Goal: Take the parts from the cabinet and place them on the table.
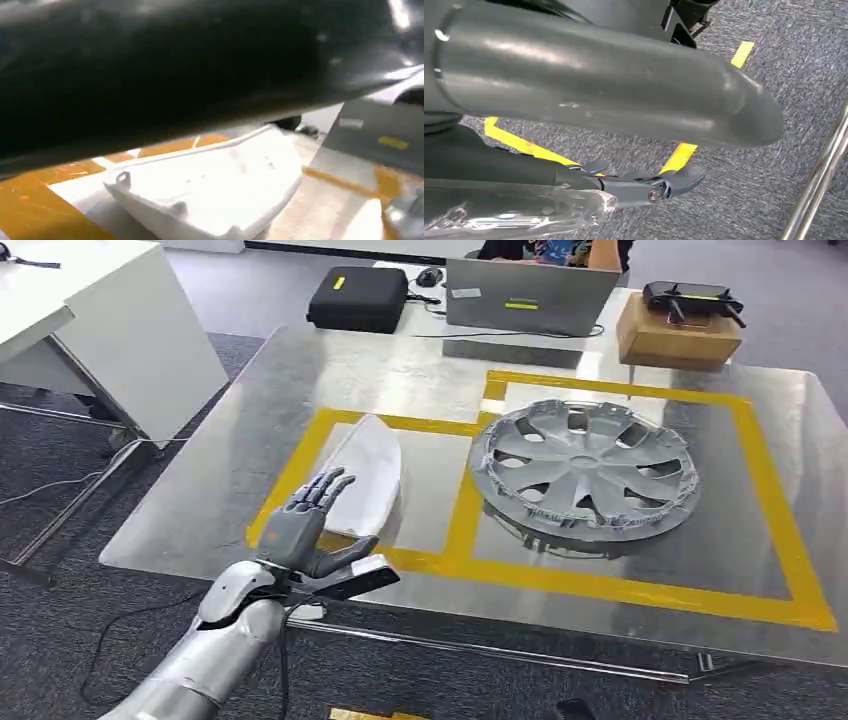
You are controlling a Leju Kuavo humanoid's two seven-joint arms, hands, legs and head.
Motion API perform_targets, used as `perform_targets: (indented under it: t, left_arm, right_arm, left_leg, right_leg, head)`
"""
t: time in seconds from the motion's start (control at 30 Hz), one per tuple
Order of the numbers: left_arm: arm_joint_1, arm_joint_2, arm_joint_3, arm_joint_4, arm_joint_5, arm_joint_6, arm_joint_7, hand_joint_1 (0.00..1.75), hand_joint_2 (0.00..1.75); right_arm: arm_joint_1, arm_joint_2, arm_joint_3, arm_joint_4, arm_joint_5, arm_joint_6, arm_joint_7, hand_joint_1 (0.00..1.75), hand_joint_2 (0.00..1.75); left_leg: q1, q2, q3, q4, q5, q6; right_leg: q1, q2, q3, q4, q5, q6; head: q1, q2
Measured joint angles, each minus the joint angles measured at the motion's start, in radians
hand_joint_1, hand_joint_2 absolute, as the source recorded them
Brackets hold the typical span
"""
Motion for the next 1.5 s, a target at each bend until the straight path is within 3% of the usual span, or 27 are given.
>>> perform_targets:
  t: [0.07,0.1,0.2,0.23,0.27,0.37,0.4,0.47,0.53,0.57,0.6,0.7,0.73,0.8,0.87,0.93,0.97,1.03,1.07,1.1,1.13,1.2,1.27,1.3,1.37,1.43,1.5]
  left_arm:
    - [0.203,0.016,0.065,-0.205,0.272,0.09,-0.218,0.0,0.0]
    - [0.309,0.016,0.112,-0.305,0.426,0.063,-0.307,0.0,0.0]
    - [0.491,0.015,0.245,-0.481,0.618,-0.041,-0.334,0.0,0.0]
    - [0.517,0.01,0.273,-0.514,0.598,-0.046,-0.334,0.0,0.0]
    - [0.539,0.003,0.292,-0.558,0.555,-0.055,-0.334,0.0,0.0]
    - [0.579,-0.021,0.336,-0.608,0.508,-0.063,-0.334,0.0,0.0]
    - [0.589,-0.025,0.352,-0.624,0.504,-0.063,-0.334,0.0,0.0]
    - [0.602,-0.031,0.37,-0.643,0.503,-0.064,-0.334,0.0,0.0]
    - [0.612,-0.038,0.381,-0.658,0.501,-0.065,-0.334,0.0,0.0]
    - [0.615,-0.04,0.385,-0.665,0.501,-0.066,-0.334,0.0,0.0]
    - [0.618,-0.042,0.39,-0.672,0.501,-0.066,-0.334,0.0,0.0]
    - [0.621,-0.049,0.405,-0.682,0.497,-0.074,-0.334,0.0,0.0]
    - [0.624,-0.05,0.41,-0.69,0.497,-0.078,-0.334,0.0,0.0]
    - [0.626,-0.05,0.417,-0.695,0.495,-0.078,-0.334,0.0,0.0]
    - [0.627,-0.05,0.42,-0.697,0.495,-0.076,-0.334,0.0,0.0]
    - [0.629,-0.053,0.429,-0.697,0.501,-0.075,-0.334,0.0,0.0]
    - [0.628,-0.057,0.438,-0.697,0.504,-0.079,-0.334,0.0,0.0]
    - [0.624,-0.069,0.477,-0.693,0.513,-0.102,-0.334,0.0,0.0]
    - [0.613,-0.075,0.506,-0.683,0.517,-0.115,-0.334,0.0,0.0]
    - [0.6,-0.081,0.541,-0.667,0.519,-0.131,-0.334,0.0,0.0]
    - [0.59,-0.085,0.565,-0.652,0.523,-0.141,-0.334,0.0,0.0]
    - [0.573,-0.098,0.637,-0.606,0.53,-0.164,-0.334,0.0,0.0]
    - [0.546,-0.109,0.728,-0.538,0.529,-0.176,-0.334,0.0,0.0]
    - [0.53,-0.111,0.762,-0.506,0.528,-0.178,-0.334,0.0,0.0]
    - [0.515,-0.117,0.832,-0.439,0.539,-0.161,-0.334,0.0,0.0]
    - [0.504,-0.116,0.887,-0.361,0.548,-0.133,-0.334,0.0,0.0]
    - [0.493,-0.115,0.939,-0.29,0.549,-0.12,-0.334,0.0,0.0]
  right_arm:
    - [0.011,0.009,-0.017,0.0,-0.037,-0.032,0.034,0.0,0.0]
    - [0.022,0.013,-0.025,0.0,-0.042,-0.039,0.035,0.0,0.0]
    - [0.047,0.016,-0.039,0.0,-0.045,-0.047,0.035,0.0,0.0]
    - [0.046,0.016,-0.04,0.0,-0.045,-0.047,0.035,0.0,0.0]
    - [0.045,0.016,-0.043,0.0,-0.045,-0.047,0.035,0.0,0.0]
    - [0.038,0.017,-0.048,0.0,-0.045,-0.047,0.037,0.0,0.0]
    - [0.039,0.016,-0.051,0.0,-0.045,-0.047,0.038,0.0,0.0]
    - [0.041,0.016,-0.056,0.0,-0.045,-0.047,0.039,0.0,0.0]
    - [0.038,0.016,-0.056,0.0,-0.045,-0.047,0.039,0.0,0.0]
    - [0.036,0.016,-0.056,0.0,-0.045,-0.047,0.039,0.0,0.0]
    - [0.034,0.016,-0.057,0.0,-0.045,-0.047,0.039,0.0,0.0]
    - [0.033,0.017,-0.06,0.0,-0.041,-0.048,0.04,0.0,0.0]
    - [0.033,0.019,-0.06,0.001,-0.038,-0.049,0.04,0.0,0.0]
    - [0.032,0.02,-0.06,0.001,-0.035,-0.049,0.04,0.0,0.0]
    - [0.032,0.021,-0.06,0.001,-0.034,-0.049,0.04,0.0,0.0]
    - [0.032,0.021,-0.06,0.001,-0.03,-0.049,0.038,0.0,0.0]
    - [0.032,0.021,-0.06,0.001,-0.027,-0.05,0.038,0.0,0.0]
    - [0.032,0.022,-0.06,0.001,-0.021,-0.054,0.044,0.0,0.0]
    - [0.032,0.024,-0.06,0.001,-0.018,-0.056,0.047,0.0,0.0]
    - [0.032,0.026,-0.06,0.001,-0.016,-0.056,0.051,0.0,0.0]
    - [0.032,0.027,-0.06,0.001,-0.015,-0.057,0.051,0.0,0.0]
    - [0.031,0.028,-0.06,0.001,-0.015,-0.06,0.053,0.0,0.0]
    - [0.033,0.03,-0.061,0.001,-0.009,-0.063,0.053,0.0,0.0]
    - [0.033,0.03,-0.063,0.001,-0.006,-0.064,0.053,0.0,0.0]
    - [0.034,0.031,-0.064,0.002,0.0,-0.064,0.053,0.0,0.0]
    - [0.034,0.031,-0.064,0.002,0.003,-0.064,0.053,0.0,0.0]
    - [0.037,0.031,-0.066,0.002,0.005,-0.066,0.052,0.0,0.0]
  left_leg:
    - [-0.005,0.013,0.012,0.0,-0.013,0.003]
    - [-0.007,0.017,0.018,0.001,-0.017,0.006]
    - [-0.008,0.011,0.021,-0.004,-0.021,0.017]
    - [0.007,0.01,0.031,-0.025,-0.012,0.024]
    - [0.004,0.009,0.039,-0.032,-0.013,0.027]
    - [0.003,0.01,0.042,-0.033,-0.014,0.028]
    - [0.003,0.01,0.042,-0.032,-0.015,0.027]
    - [0.003,0.008,0.043,-0.032,-0.016,0.025]
    - [0.005,0.005,0.05,-0.031,-0.019,0.018]
    - [0.005,0.005,0.052,-0.031,-0.02,0.011]
    - [0.001,0.005,0.053,-0.031,-0.015,0.002]
    - [0.005,0.005,0.052,-0.031,-0.003,-0.016]
    - [0.005,0.004,0.05,-0.029,-0.009,-0.023]
    - [0.008,0.006,0.031,0.026,-0.077,-0.03]
    - [0.008,0.005,-0.02,0.173,-0.169,-0.034]
    - [0.008,0.006,-0.041,0.262,-0.199,-0.034]
    - [0.007,0.006,-0.022,0.242,-0.18,-0.031]
    - [0.006,0.006,0.062,0.116,-0.119,-0.021]
    - [0.004,0.005,0.14,-0.001,-0.088,-0.01]
    - [0.001,0.006,0.167,-0.054,-0.118,-0.003]
    - [-0.003,0.005,0.16,-0.047,-0.091,-0.007]
    - [-0.009,0.005,0.155,-0.05,-0.09,-0.002]
    - [0.003,0.012,0.145,-0.065,-0.066,0.015]
    - [0.001,0.014,0.134,-0.064,-0.057,0.02]
    - [0.001,0.015,0.109,-0.063,-0.039,0.025]
    - [-0.001,0.018,0.079,-0.061,-0.018,0.024]
    - [-0.001,0.02,0.053,-0.059,0.0,0.021]
  right_leg:
    - [-0.006,0.016,0.006,0.0,-0.006,0.005]
    - [-0.008,0.019,0.01,-0.001,-0.01,0.009]
    - [-0.011,0.009,0.007,-0.012,-0.016,0.018]
    - [-0.01,0.004,0.014,-0.007,-0.025,0.02]
    - [-0.009,0.003,0.008,0.016,-0.046,0.019]
    - [-0.01,0.003,-0.102,0.236,-0.165,0.023]
    - [-0.009,0.002,-0.129,0.286,-0.177,0.025]
    - [-0.01,0.002,-0.118,0.254,-0.123,0.024]
    - [-0.011,0.001,-0.027,0.07,-0.025,0.019]
    - [-0.01,-0.001,0.013,-0.01,-0.017,0.013]
    - [-0.002,0.003,0.025,0.0,-0.004,0.006]
    - [0.002,0.007,0.012,0.002,0.001,-0.008]
    - [-0.004,0.006,0.009,-0.008,0.009,-0.022]
    - [-0.003,0.003,0.002,-0.01,0.019,-0.038]
    - [0.001,-0.002,-0.01,-0.009,0.026,-0.047]
    - [0.007,-0.004,-0.026,-0.005,0.036,-0.051]
    - [0.009,-0.004,-0.036,-0.003,0.04,-0.051]
    - [0.014,-0.002,-0.051,0.003,0.049,-0.051]
    - [0.016,-0.001,-0.059,0.005,0.055,-0.048]
    - [0.018,-0.002,-0.064,0.006,0.061,-0.043]
    - [0.017,-0.002,-0.063,0.005,0.066,-0.037]
    - [0.012,-0.002,-0.064,0.004,0.078,-0.024]
    - [0.011,0.001,-0.072,0.009,0.075,-0.012]
    - [0.012,0.0,-0.088,0.035,0.031,-0.008]
    - [0.009,0.001,-0.133,0.173,-0.087,-0.001]
    - [0.009,0.001,-0.159,0.298,-0.141,0.003]
    - [0.009,0.001,-0.108,0.27,-0.086,0.002]
  head:
    - [-0.002,0.0]
    - [-0.001,0.0]
    - [-0.002,0.0]
    - [-0.002,0.0]
    - [-0.001,0.0]
    - [0.003,0.0]
    - [0.003,0.0]
    - [0.003,0.0]
    - [0.003,0.0]
    - [0.004,0.0]
    - [0.001,0.0]
    - [0.001,0.0]
    - [0.003,0.0]
    - [-0.002,0.0]
    - [-0.002,0.0]
    - [-0.001,0.0]
    - [-0.001,0.0]
    - [-0.002,0.0]
    - [-0.001,0.0]
    - [0.0,0.0]
    - [0.003,0.0]
    - [0.0,0.0]
    - [-0.001,0.0]
    - [0.001,0.0]
    - [0.008,0.0]
    - [0.008,0.0]
    - [0.008,0.0]
